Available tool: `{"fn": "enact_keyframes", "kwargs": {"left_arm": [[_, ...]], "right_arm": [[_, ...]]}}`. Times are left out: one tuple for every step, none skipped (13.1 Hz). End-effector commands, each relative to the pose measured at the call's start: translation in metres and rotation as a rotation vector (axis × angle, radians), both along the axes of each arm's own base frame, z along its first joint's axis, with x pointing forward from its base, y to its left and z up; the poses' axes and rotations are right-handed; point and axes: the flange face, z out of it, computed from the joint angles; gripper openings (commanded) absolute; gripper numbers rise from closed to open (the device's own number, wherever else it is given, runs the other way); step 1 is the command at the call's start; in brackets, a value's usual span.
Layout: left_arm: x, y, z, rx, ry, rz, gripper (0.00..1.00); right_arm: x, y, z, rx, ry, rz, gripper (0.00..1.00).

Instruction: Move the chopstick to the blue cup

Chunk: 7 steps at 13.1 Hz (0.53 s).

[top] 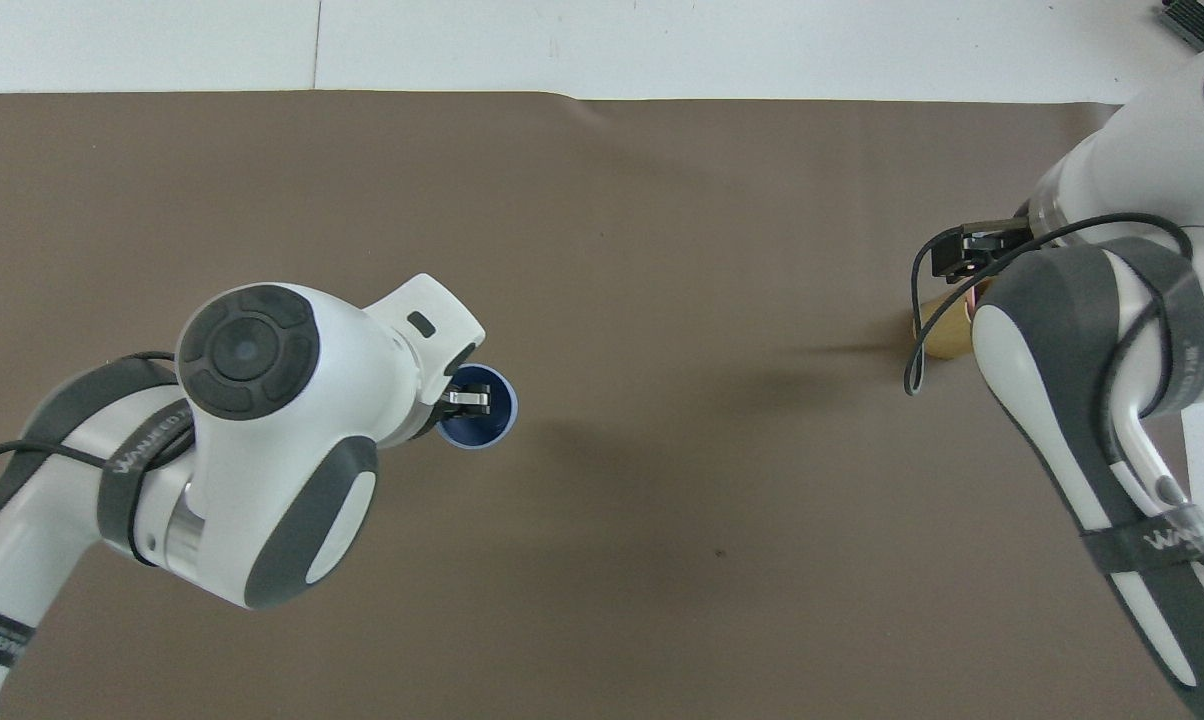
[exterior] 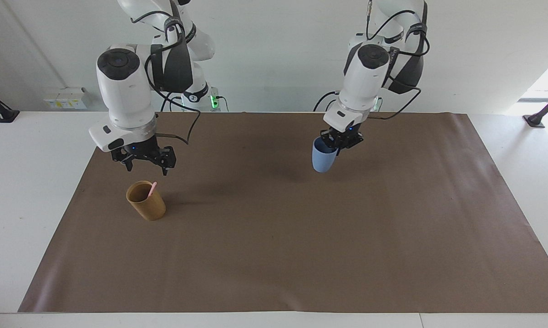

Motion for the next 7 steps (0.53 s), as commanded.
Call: {"fn": "enact_keyframes", "kwargs": {"left_arm": [[0.006, -0.057, -0.033, -0.032, 0.031, 0.049, 0.00], [0.008, -0.067, -0.037, -0.048, 0.009, 0.053, 0.00], [0.006, -0.081, -0.045, -0.060, -0.001, 0.059, 0.00], [0.002, -0.098, -0.054, -0.059, 0.006, 0.058, 0.00], [0.000, -0.103, -0.055, -0.060, 0.007, 0.056, 0.00], [-0.003, -0.106, -0.056, -0.060, 0.008, 0.052, 0.00], [-0.005, -0.109, -0.056, -0.061, 0.007, 0.049, 0.00]], "right_arm": [[0.007, 0.009, -0.010, -0.037, -0.005, 0.053, 1.00], [0.012, 0.011, -0.015, -0.047, -0.032, 0.071, 1.00], [0.014, 0.010, -0.026, -0.051, -0.027, 0.085, 1.00], [0.013, 0.008, -0.029, -0.070, -0.013, 0.121, 0.94], [0.012, 0.008, -0.029, -0.090, -0.002, 0.146, 0.83], [0.011, 0.007, -0.029, -0.094, 0.006, 0.155, 0.73], [0.010, 0.006, -0.029, -0.095, 0.007, 0.156, 0.64]]}}
